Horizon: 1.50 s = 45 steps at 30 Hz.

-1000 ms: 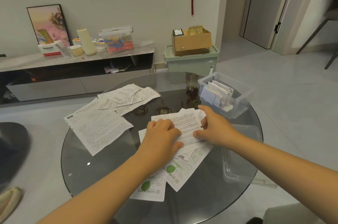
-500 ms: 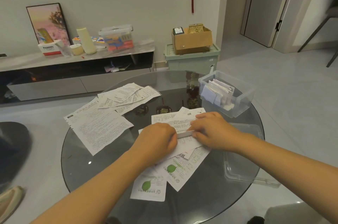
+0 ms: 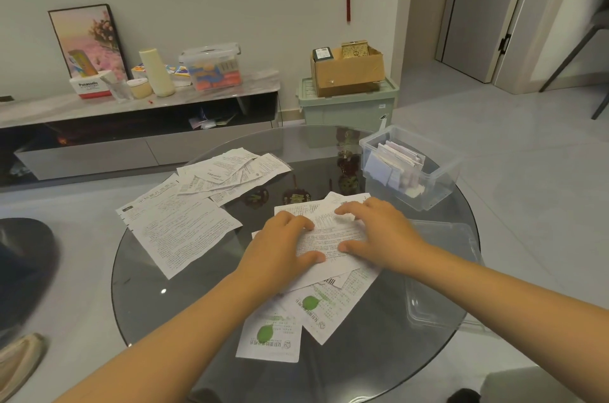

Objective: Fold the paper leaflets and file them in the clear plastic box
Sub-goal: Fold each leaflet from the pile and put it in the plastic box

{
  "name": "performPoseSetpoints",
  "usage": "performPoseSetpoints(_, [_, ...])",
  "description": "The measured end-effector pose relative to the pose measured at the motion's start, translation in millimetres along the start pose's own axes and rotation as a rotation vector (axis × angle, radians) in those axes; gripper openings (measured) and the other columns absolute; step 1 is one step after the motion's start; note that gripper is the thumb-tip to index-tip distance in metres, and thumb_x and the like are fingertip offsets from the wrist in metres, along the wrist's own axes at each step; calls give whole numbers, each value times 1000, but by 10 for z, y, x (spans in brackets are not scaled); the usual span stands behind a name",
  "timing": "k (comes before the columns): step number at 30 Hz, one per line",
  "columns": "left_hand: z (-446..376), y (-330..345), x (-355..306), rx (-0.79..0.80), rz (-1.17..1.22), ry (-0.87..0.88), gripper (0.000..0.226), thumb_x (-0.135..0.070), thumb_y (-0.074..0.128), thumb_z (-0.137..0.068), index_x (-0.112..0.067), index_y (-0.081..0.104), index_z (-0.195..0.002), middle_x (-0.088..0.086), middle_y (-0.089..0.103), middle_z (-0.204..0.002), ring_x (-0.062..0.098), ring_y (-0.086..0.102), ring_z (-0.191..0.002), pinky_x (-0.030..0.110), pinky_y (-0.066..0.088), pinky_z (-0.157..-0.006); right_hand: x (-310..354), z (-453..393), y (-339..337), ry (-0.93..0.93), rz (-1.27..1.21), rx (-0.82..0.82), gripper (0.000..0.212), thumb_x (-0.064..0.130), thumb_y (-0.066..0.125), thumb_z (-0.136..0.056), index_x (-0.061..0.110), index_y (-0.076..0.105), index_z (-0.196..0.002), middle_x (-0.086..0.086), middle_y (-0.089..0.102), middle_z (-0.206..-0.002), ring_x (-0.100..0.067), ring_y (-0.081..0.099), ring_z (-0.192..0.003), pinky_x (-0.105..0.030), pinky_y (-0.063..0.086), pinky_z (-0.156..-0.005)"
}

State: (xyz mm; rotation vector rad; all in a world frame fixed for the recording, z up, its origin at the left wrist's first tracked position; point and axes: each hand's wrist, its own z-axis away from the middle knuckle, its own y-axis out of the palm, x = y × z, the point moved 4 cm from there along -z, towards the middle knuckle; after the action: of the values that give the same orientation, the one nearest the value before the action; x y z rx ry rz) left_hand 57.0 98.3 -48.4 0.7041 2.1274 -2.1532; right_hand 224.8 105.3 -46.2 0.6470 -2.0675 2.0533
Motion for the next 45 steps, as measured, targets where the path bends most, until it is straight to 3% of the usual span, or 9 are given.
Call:
performPoseSetpoints(4, [-15, 29, 72, 31, 70, -115, 49, -42, 65, -85, -32, 48, -129, -3, 39, -132, 17, 36, -126, 29, 34, -100, 2, -16, 12, 26, 117, 52, 58, 54, 61, -81, 45, 39, -134, 4, 40, -127, -19, 31, -122, -35, 25, -102])
performPoseSetpoints(10, [-23, -70, 263, 87, 176, -256, 50, -32, 75, -78, -31, 53, -122, -2, 37, -127, 19, 44, -118, 33, 40, -101, 51, -23, -71, 4, 184, 138, 50, 44, 64, -84, 42, 45, -130, 7, 46, -133, -19, 32, -123, -37, 23, -102])
performPoseSetpoints(17, [85, -183, 54, -17, 155, -77, 8, -26, 70, -83, -26, 65, -90, -16, 53, -89, -3, 50, -75, 7, 36, -63, 115, 128, -109, 14, 100, 74, 28, 41, 61, -85, 22, 60, -105, 9, 54, -91, -15, 41, -96, -28, 26, -84])
performPoseSetpoints(21, [142, -89, -31, 2, 205, -53, 29, -39, 71, -81, -25, 64, -105, -20, 47, -92, 0, 51, -89, 13, 38, -76, 149, 163, -59, 47, -85, 136, 21, 35, 55, -91, 20, 63, -102, 4, 65, -99, -15, 57, -87, -23, 39, -76])
performPoseSetpoints(25, [158, -82, -44, -42, 265, -73, 36, -42, 73, -77, -25, 62, -107, -16, 50, -99, 1, 52, -91, 8, 37, -71, 179, 148, -46, 39, -270, 199, 14, 25, 59, -90, 34, 55, -100, 16, 55, -86, -5, 56, -73, -12, 40, -54])
performPoseSetpoints(36, [191, -143, -116, -91, 487, -62, 13, -31, 66, -86, -29, 74, -96, -13, 73, -83, -6, 64, -76, 8, 47, -69, 318, 151, -159, -156, -451, -82, 18, 25, 69, -82, 42, 66, -77, 23, 59, -78, -1, 44, -92, -15, 32, -72])
performPoseSetpoints(39, [164, -161, -87, -94, 544, -96, 13, -29, 63, -89, -24, 75, -88, -7, 73, -76, -1, 65, -69, 18, 49, -70, 306, 154, -201, -150, -353, -245, 19, 29, 72, -79, 37, 62, -93, 19, 56, -89, -4, 39, -97, -20, 32, -80])
performPoseSetpoints(42, [136, -166, -45, -58, 703, -158, 14, -23, 63, -90, -15, 74, -88, -2, 74, -79, 2, 68, -71, 20, 53, -74, 277, 124, -218, -108, -349, -176, 30, 30, 68, -83, 32, 59, -112, 19, 53, -99, -1, 44, -94, -16, 37, -83])
performPoseSetpoints(45, [132, -139, -51, -4, 863, -196, 15, -18, 62, -90, -9, 73, -84, 4, 74, -87, 13, 72, -76, 21, 56, -72, 244, 98, -237, -19, -436, -56, 12, 31, 68, -83, 25, 66, -93, 9, 66, -83, -2, 57, -72, -19, 45, -67])
